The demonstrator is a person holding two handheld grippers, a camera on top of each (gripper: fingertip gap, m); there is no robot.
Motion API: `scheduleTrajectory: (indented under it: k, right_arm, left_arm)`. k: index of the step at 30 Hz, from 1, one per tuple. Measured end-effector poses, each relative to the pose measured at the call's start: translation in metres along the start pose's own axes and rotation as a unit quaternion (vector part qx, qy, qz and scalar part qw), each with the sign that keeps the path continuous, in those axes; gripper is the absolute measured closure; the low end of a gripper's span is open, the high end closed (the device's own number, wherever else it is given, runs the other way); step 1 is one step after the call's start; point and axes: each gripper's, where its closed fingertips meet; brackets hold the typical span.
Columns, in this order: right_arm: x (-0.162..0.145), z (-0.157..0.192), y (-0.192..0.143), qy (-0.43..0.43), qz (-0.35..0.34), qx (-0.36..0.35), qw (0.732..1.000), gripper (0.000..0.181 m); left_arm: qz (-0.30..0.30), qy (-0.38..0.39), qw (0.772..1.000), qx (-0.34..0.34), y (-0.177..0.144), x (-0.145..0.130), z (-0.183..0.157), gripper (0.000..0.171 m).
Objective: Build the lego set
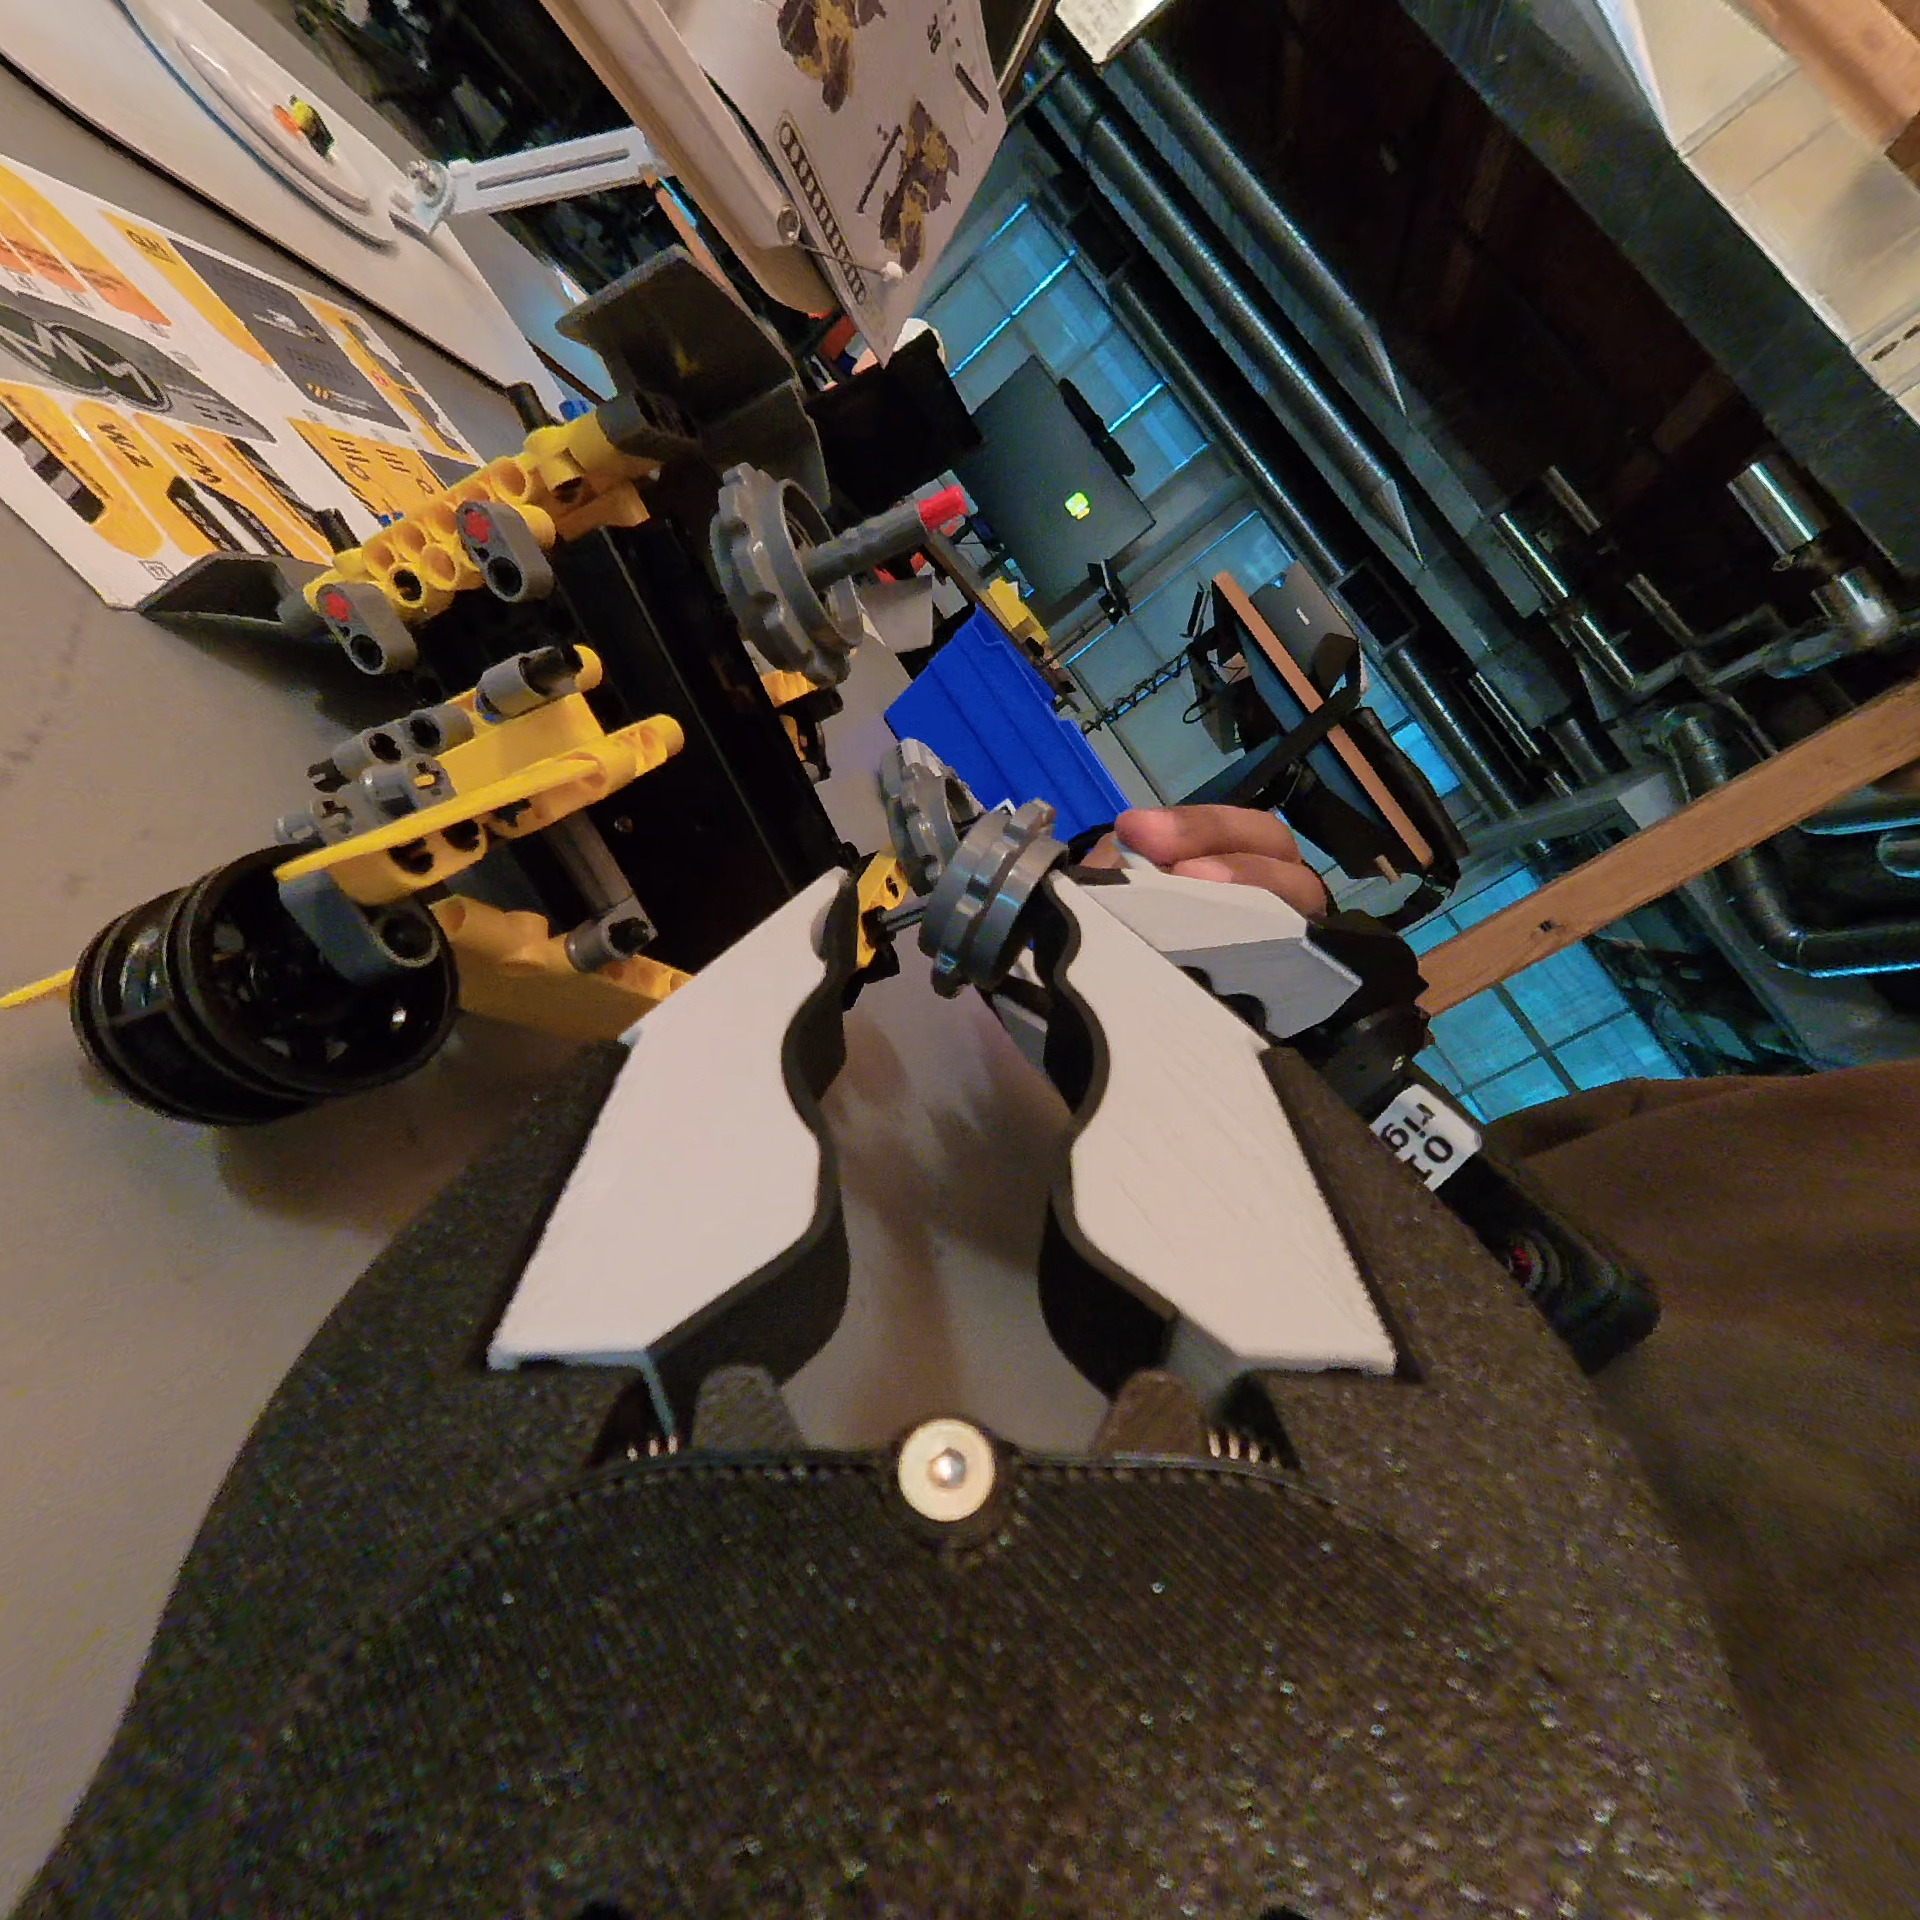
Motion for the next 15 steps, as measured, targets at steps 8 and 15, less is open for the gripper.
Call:
scheduleTrajectory:
  k: [8,15]
  right_arm:
    - [-0.014,0.006,0.001,0.091,0.033,0.021,0.995,0.173]
    - [-0.01,0.002,0.001,0.143,0.027,0.021,0.989,0.171]
  left_arm:
    - [-0.017,-0.019,0.999,-0.021,-0.008,0.011,-0.003,0.143]
    - [-0.027,-0.025,0.999,-0.036,-0.008,0.016,-0.006,0.159]
Point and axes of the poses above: each gripper's, where its closed fingertips meet, y out along the fingers, x out of its top, z = x × y across the jaws, and after that the axes turned 13 degrees about -z, right-handed
